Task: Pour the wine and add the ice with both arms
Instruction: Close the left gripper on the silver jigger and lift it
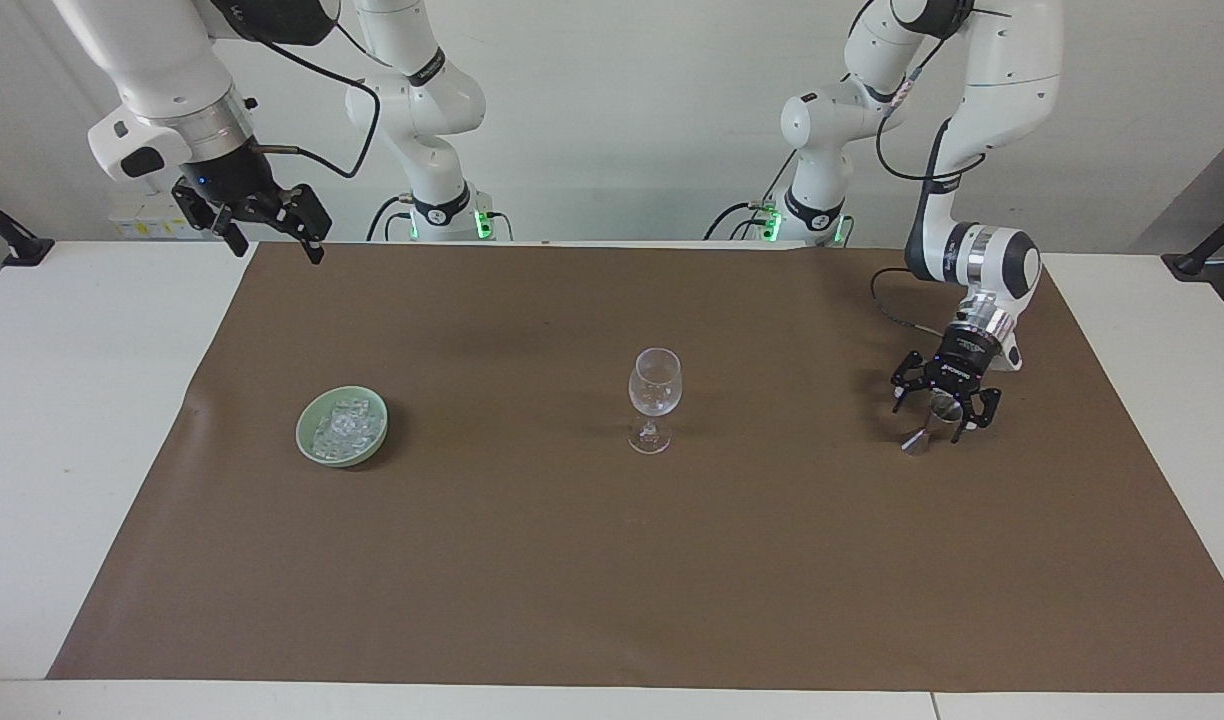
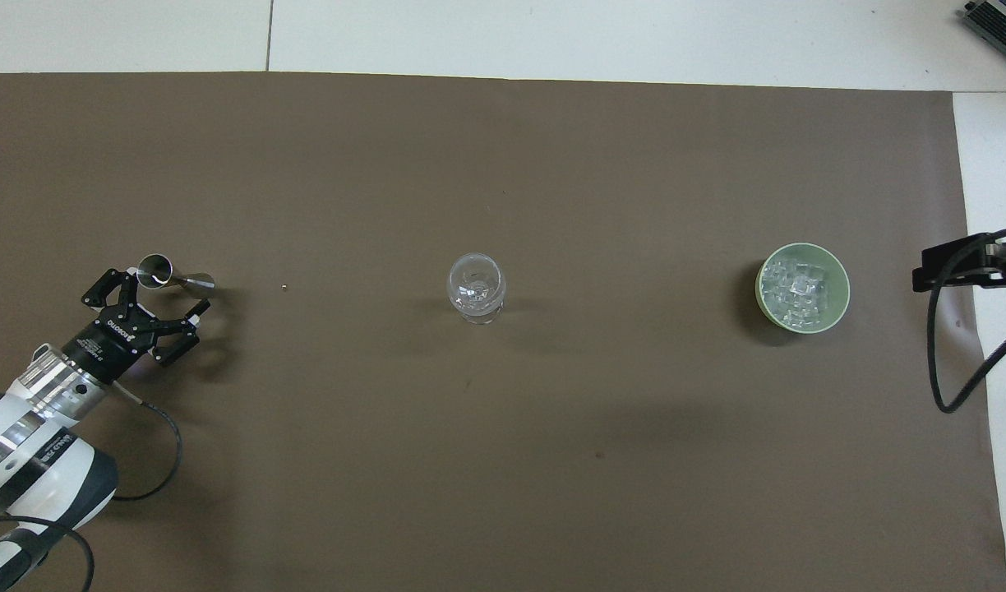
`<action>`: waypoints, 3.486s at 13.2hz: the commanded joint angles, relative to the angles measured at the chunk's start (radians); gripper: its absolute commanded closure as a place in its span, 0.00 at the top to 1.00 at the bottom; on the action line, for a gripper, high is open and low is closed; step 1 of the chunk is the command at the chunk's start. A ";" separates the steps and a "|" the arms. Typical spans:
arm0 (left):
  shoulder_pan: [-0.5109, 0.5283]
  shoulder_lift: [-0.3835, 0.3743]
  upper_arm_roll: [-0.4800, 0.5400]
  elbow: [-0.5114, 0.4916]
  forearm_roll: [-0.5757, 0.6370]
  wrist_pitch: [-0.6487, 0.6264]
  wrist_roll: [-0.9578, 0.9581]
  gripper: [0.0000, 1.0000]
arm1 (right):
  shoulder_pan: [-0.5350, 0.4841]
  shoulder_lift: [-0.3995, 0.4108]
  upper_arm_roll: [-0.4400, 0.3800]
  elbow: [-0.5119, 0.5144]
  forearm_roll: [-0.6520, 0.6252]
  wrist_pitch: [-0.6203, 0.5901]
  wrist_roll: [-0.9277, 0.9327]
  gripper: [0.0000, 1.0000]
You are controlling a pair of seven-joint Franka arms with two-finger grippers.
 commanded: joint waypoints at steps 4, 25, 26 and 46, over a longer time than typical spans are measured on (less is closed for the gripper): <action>0.000 -0.032 0.005 -0.038 -0.063 0.014 0.017 0.98 | -0.002 -0.018 0.003 -0.018 0.015 -0.005 0.012 1.00; -0.032 -0.028 0.008 -0.033 -0.167 0.039 0.017 0.47 | -0.002 -0.018 0.003 -0.018 0.015 -0.005 0.012 1.00; -0.030 -0.028 0.008 -0.033 -0.167 0.039 0.017 0.28 | -0.002 -0.020 0.003 -0.018 0.013 -0.005 0.011 1.00; -0.003 -0.182 0.012 -0.035 -0.169 -0.037 -0.075 0.00 | -0.002 -0.020 0.003 -0.018 0.013 -0.005 0.011 1.00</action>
